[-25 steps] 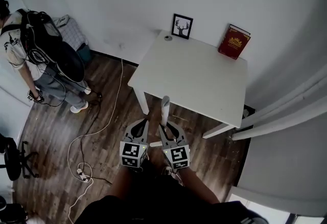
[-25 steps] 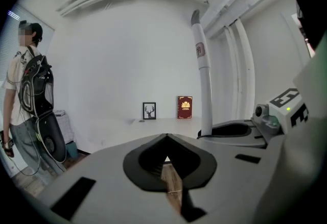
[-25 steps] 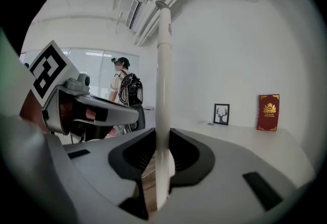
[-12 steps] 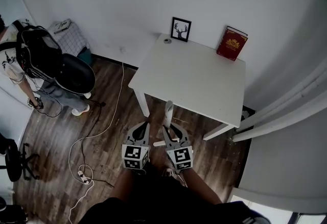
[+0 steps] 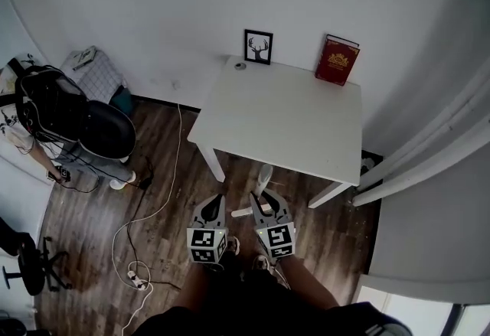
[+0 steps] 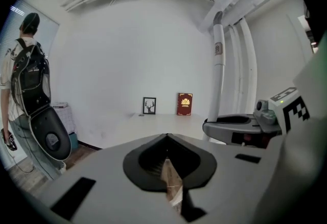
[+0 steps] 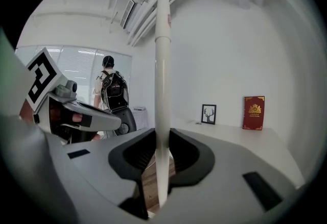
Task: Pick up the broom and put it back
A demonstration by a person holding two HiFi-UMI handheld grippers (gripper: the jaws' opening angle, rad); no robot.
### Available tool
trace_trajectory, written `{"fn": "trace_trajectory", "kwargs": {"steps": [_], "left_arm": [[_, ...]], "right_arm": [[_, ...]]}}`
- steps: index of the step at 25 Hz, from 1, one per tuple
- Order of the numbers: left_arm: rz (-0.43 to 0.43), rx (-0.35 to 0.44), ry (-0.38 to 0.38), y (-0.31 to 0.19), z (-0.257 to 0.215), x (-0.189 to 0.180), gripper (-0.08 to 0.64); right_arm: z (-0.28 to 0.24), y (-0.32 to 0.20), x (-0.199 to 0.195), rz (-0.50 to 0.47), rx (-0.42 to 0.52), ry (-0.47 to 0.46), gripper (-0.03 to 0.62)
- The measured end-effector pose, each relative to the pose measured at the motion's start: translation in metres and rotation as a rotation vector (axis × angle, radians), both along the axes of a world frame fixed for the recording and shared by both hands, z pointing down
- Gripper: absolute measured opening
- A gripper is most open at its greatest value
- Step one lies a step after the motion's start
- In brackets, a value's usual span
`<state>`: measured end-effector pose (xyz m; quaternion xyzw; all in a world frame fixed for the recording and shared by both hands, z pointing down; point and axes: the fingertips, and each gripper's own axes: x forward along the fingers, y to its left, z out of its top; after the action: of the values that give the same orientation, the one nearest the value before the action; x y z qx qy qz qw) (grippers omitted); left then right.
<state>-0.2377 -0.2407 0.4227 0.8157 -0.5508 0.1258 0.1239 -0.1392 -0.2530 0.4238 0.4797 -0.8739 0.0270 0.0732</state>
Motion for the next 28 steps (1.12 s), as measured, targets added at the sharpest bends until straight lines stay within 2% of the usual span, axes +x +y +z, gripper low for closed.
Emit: {"fn": "trace_trajectory", "kwargs": {"steps": [5,9,17,24,28], "left_arm": [[0.166,-0.032,0.0,-0.022,0.011,0.028,0.001],[0.275,-0.017,0.02,-0.047,0.011,0.055,0.002],[0.547,-0.034,0.057,-0.058,0.021,0.13,0.0],[0.793,-0.037,0.079,-0.044,0.025,0.199,0.0],[0.932,-0.078,0.122,-0.006,0.033,0.242,0.0]], "right_arm": [[0.007,-0.008,0.018,0.131,-0.032,-0.002,0.098],[0.015,-0.012,0.034,0.22,-0.056,0.005,0.098],[0.039,0.006,0.098,0.484,-0.124,0.036,0.098],[0.038,0.038,0.173,0.802,-0.132,0.022,0.098],[0.03,0.082,0.234,1.051,-0.13,0.006,0.098]]}}
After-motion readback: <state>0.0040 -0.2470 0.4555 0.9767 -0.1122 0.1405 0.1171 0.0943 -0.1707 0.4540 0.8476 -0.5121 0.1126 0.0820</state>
